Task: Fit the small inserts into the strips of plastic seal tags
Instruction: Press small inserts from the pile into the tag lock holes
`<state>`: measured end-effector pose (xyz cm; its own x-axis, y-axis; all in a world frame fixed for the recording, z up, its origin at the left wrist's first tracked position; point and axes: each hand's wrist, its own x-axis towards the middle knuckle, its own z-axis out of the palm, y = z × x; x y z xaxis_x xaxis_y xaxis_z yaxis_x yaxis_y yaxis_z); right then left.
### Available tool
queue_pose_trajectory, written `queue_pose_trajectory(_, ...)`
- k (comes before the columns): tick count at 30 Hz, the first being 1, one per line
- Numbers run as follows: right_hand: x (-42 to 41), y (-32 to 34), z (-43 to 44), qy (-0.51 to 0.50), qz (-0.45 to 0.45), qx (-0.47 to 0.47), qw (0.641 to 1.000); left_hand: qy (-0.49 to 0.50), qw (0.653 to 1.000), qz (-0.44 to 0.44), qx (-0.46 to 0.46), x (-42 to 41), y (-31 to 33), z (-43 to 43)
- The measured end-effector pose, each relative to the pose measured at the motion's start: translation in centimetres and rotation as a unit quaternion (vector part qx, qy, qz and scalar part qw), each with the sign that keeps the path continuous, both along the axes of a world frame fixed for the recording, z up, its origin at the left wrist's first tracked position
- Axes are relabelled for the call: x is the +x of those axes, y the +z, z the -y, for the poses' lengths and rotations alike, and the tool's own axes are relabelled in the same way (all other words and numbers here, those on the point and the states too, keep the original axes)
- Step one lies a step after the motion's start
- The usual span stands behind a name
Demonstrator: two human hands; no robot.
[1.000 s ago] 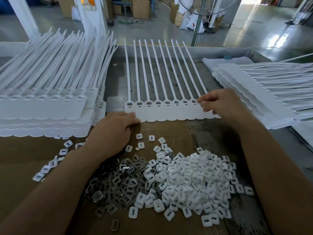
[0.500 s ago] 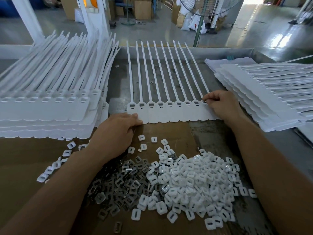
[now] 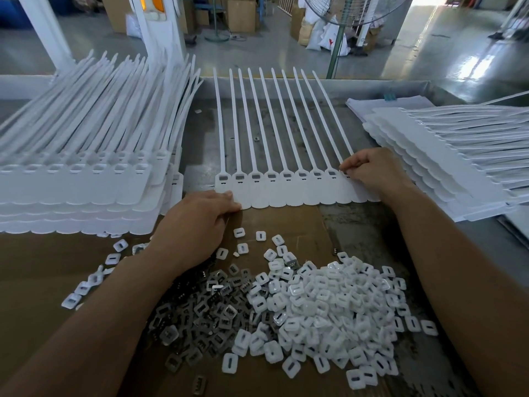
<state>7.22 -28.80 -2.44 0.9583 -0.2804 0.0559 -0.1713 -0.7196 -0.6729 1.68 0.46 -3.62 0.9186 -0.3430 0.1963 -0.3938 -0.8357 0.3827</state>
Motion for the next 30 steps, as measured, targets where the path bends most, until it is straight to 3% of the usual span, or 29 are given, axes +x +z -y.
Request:
queue_pose_trajectory(21,-0.1,-0.3,-0.2,-0.037,0.013,0.020,0.999,-0.003,1.000,-0.003,0.007,0.0,0.0,0.0)
queue_pose_trajectory(28,-1.3,0.2,-0.3,-0.027,0.022,0.117,0.993,-0.005,1.000,0.000,0.014,0.1,-0.1,0.0)
queue_pose_trajectory(30,-1.9,0.7,-0.7,-0.004,0.031,0.095,0.995,-0.004,1.000,0.001,0.015,0.2,0.0,0.0)
